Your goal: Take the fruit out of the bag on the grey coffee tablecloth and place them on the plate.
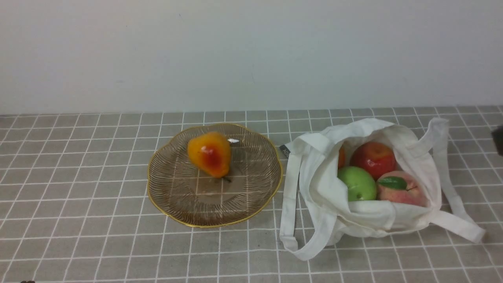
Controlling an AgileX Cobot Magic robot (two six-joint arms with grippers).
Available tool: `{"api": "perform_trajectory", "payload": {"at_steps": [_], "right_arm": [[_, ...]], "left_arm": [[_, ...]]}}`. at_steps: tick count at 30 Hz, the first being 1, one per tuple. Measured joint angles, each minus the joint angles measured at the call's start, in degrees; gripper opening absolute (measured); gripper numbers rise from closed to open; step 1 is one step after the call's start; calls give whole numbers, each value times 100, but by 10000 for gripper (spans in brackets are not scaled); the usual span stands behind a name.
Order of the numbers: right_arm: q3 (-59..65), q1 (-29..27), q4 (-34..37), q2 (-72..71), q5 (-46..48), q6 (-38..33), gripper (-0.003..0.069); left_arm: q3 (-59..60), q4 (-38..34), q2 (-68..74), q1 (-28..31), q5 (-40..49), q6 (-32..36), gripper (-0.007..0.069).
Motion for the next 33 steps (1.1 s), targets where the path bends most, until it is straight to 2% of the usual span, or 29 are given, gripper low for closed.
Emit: {"api": "perform_trajectory", "payload": {"at_steps": [1, 4, 9, 12, 15, 33], "right_arm": [[158, 0, -15, -68, -138, 28, -13], [1689, 0, -56, -1190, -1830, 169, -14], [3272, 0, -63, -1772, -4060, 176, -14], [3602, 0, -76, -1821, -4661, 176, -14], [3702, 0, -80, -1827, -4803, 176, -14], [3736, 0, -113, -1827, -4308, 180, -14]], "left_arm": [[0, 0, 0, 0, 0, 0, -8], [0, 0, 0, 0, 0, 0, -8], [0, 0, 0, 0, 0, 0, -8], [0, 0, 0, 0, 0, 0, -8], [0, 0, 0, 0, 0, 0, -8], [0, 0, 0, 0, 0, 0, -8]]}}
